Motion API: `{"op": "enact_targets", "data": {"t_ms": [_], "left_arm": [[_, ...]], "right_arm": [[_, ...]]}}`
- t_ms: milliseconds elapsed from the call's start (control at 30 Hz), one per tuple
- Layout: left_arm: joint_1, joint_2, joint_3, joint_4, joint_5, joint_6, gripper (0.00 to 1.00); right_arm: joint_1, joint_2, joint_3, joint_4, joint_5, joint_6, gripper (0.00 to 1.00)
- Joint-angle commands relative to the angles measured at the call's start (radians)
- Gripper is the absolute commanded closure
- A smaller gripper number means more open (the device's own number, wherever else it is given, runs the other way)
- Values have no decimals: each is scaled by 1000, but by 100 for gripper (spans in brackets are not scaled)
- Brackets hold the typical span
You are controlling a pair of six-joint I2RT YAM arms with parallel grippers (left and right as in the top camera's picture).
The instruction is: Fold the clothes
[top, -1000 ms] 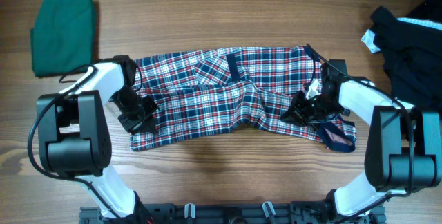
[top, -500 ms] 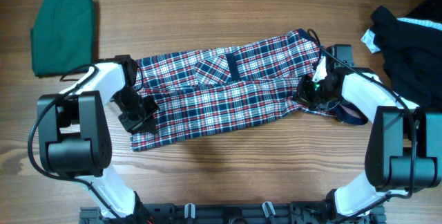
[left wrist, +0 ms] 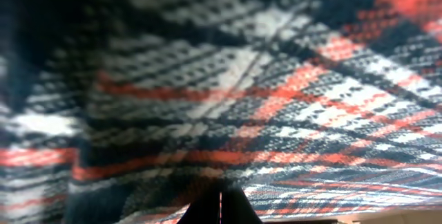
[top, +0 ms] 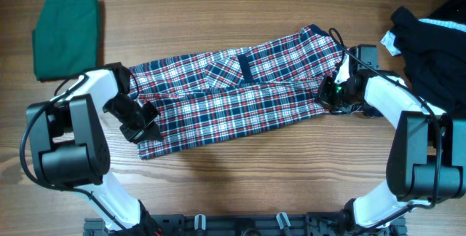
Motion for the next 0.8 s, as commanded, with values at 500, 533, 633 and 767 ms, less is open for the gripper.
{"op": "enact_targets", "data": {"t_ms": [500, 533, 633, 767], "left_arm": [[52, -37, 185, 245, -502, 26, 96], [52, -37, 185, 241, -493, 26, 96], [52, -37, 185, 245, -469, 26, 96], [50, -37, 185, 267, -401, 26, 96]], "right_arm": [[-41, -80, 275, -246, 166, -126, 93], [-39, -84, 276, -246, 165, -126, 93], [-33, -85, 276, -240, 155, -139, 93], [-33, -85, 276, -178, 102, -200, 92]]}}
